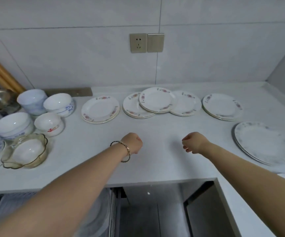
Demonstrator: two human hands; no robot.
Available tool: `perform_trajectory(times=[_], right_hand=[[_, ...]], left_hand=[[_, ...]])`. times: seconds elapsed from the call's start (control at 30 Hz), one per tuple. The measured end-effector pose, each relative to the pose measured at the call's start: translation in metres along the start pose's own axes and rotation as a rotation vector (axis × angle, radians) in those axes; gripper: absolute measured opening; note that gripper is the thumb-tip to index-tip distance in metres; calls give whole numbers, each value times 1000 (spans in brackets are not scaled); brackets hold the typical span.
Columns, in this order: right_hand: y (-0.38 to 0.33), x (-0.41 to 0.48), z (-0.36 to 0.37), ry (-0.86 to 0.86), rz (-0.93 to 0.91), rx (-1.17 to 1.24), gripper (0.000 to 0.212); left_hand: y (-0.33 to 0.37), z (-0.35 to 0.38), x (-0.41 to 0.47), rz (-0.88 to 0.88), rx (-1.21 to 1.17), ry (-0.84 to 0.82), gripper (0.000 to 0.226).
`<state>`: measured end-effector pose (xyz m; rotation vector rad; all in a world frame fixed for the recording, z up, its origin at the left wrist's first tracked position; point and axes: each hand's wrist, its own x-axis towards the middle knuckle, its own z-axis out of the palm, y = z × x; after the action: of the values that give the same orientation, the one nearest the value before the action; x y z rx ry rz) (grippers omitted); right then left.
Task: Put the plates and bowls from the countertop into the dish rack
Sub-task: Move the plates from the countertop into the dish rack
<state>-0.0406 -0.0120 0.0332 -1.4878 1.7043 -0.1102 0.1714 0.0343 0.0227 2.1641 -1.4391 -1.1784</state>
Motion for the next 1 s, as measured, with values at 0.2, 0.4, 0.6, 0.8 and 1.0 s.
perform_trajectory(times=[0.2,0.4,0.6,0.8,1.0], right_hand=[[-17,54,-23,5,-22,-13,32],[-51,135,-43,86,-52,-54,31],[-87,224,-59,144,76,-105,39],[-93,314,-48,136,286,32,53],[-78,360,-36,237,372,296,34]], left_hand=[[19,-11,57,-85,-82,27,27],[48,-35,154,-116,-187,2,10],[68,-56,269,-138,-203,11,33],[58,-52,362,-261,-258,-5,39],[47,-34,389,-266,-380,109,31]])
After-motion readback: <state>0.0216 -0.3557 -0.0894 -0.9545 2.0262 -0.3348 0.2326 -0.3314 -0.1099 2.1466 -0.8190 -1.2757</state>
